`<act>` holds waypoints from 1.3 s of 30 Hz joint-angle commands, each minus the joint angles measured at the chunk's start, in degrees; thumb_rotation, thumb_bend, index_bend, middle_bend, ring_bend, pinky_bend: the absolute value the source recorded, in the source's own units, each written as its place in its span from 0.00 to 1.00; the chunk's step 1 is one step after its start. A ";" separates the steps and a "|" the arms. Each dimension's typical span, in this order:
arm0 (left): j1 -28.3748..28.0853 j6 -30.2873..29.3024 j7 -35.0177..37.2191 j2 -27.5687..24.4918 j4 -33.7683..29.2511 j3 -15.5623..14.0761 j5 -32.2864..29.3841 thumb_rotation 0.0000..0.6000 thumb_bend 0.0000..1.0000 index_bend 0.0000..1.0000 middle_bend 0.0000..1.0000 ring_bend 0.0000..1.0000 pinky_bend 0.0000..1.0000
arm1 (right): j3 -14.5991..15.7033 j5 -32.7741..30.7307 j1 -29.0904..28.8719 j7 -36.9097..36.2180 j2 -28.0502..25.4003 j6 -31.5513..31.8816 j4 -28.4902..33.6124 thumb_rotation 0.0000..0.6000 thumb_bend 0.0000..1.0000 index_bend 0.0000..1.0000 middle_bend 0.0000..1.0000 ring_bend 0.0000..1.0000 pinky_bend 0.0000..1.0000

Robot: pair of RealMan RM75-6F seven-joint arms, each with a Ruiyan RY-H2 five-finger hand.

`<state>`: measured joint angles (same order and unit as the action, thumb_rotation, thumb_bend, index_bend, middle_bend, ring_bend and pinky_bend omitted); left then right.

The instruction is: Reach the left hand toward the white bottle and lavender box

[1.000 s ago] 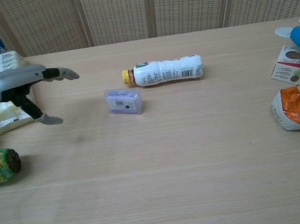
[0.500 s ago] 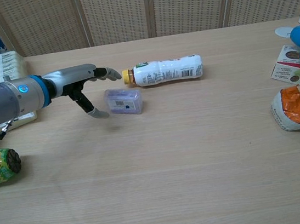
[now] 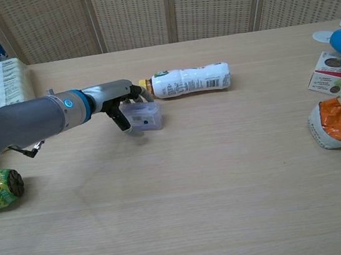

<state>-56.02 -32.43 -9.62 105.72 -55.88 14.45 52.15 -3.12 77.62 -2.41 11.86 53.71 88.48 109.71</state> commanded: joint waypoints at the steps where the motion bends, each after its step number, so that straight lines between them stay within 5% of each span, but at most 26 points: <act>1: -0.78 -1.47 -2.95 1.92 1.53 -0.56 -2.65 1.00 0.30 0.37 0.50 0.62 0.04 | -0.17 0.15 0.27 -0.59 -0.07 0.16 -0.04 1.00 0.08 0.10 0.10 0.00 0.00; 6: 0.16 -6.28 -5.02 3.16 1.03 -0.24 -4.30 1.00 0.35 0.52 0.66 0.76 0.33 | -0.50 0.26 0.59 -1.00 0.05 0.35 -0.03 1.00 0.08 0.11 0.10 0.00 0.00; 8: 1.19 -8.17 -4.38 1.98 -1.00 -0.02 -3.41 1.00 0.35 0.55 0.69 0.77 0.38 | -0.53 0.54 0.76 -1.12 0.16 0.51 -0.02 1.00 0.07 0.11 0.10 0.00 0.00; 16: 7.86 -17.14 1.81 -10.21 -17.87 1.49 3.30 1.00 0.34 0.54 0.69 0.78 0.38 | -0.72 0.57 0.59 -2.41 1.50 -0.72 -1.31 1.00 0.07 0.12 0.10 0.00 0.00; 26: 14.27 -29.65 4.62 -27.32 -41.03 7.44 9.23 1.00 0.32 0.52 0.68 0.76 0.36 | -0.51 2.77 0.06 -4.62 3.77 -1.98 -3.54 1.00 0.07 0.12 0.10 0.00 0.00; 32: 16.29 -35.82 7.31 -31.48 -49.53 12.21 9.70 1.00 0.32 0.52 0.68 0.76 0.35 | -0.17 3.49 0.21 -6.53 5.25 -2.44 -5.49 1.00 0.08 0.13 0.10 0.00 0.00; 39: 16.48 -37.72 7.35 -32.99 -52.72 13.53 9.40 1.00 0.31 0.52 0.68 0.76 0.34 | 0.01 3.95 0.65 -7.60 6.09 -2.29 -6.42 1.00 0.08 0.13 0.10 0.00 0.00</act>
